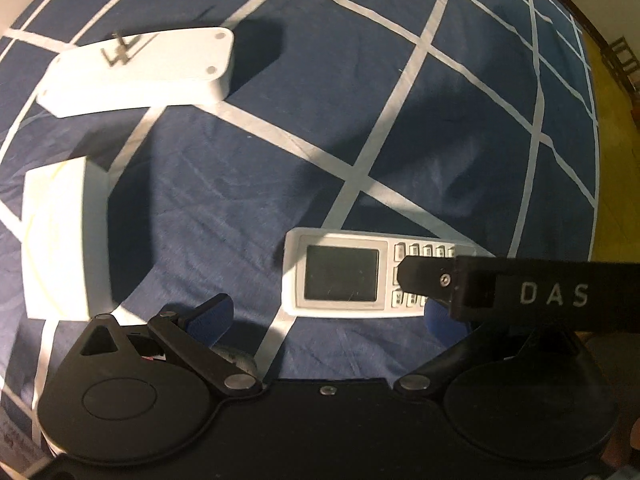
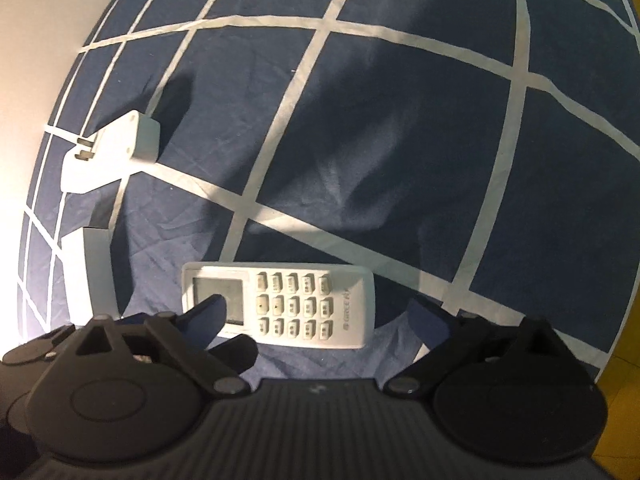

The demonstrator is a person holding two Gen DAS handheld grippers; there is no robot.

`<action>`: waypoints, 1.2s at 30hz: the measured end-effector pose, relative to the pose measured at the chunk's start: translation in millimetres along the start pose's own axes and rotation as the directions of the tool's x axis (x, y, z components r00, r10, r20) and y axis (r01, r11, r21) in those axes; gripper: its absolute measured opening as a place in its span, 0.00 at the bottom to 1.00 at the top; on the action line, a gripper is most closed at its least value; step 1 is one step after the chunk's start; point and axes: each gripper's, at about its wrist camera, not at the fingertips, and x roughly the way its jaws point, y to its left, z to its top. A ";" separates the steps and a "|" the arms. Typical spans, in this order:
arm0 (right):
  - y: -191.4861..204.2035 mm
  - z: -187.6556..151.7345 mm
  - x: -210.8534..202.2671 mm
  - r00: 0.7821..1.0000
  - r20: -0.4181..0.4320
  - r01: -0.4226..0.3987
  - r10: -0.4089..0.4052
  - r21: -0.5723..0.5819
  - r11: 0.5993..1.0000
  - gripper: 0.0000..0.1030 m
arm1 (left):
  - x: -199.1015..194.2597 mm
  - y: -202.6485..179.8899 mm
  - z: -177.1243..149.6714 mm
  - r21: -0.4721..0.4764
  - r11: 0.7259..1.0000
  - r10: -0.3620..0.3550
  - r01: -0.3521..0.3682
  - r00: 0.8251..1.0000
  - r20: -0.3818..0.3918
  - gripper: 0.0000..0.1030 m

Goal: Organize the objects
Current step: 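Close the right tool on the white Gree AC remote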

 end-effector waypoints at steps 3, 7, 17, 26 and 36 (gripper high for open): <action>-2.4 2.1 4.7 1.000 -0.011 -0.004 0.004 0.016 1.000 0.93 | 6.1 -1.3 3.8 0.010 1.000 -0.009 0.009 1.000 -0.011 0.98; -0.5 4.4 9.8 1.000 -0.020 -0.003 0.003 0.001 1.000 0.88 | 12.4 -1.6 6.5 0.015 1.000 -0.027 0.027 0.999 -0.028 0.97; 4.2 8.4 16.2 1.000 -0.025 0.010 -0.010 -0.016 1.000 0.74 | 21.0 -1.9 9.7 0.001 0.999 -0.040 0.040 0.998 -0.051 0.80; 6.9 7.2 16.3 1.000 -0.008 0.018 -0.018 -0.041 0.999 0.72 | 21.4 -4.6 8.8 0.006 0.999 -0.043 0.043 0.998 -0.044 0.77; 13.8 5.3 7.7 1.000 0.004 0.001 -0.001 -0.082 0.997 0.71 | 8.0 -4.0 5.0 -0.013 1.000 -0.018 0.018 1.000 -0.010 0.76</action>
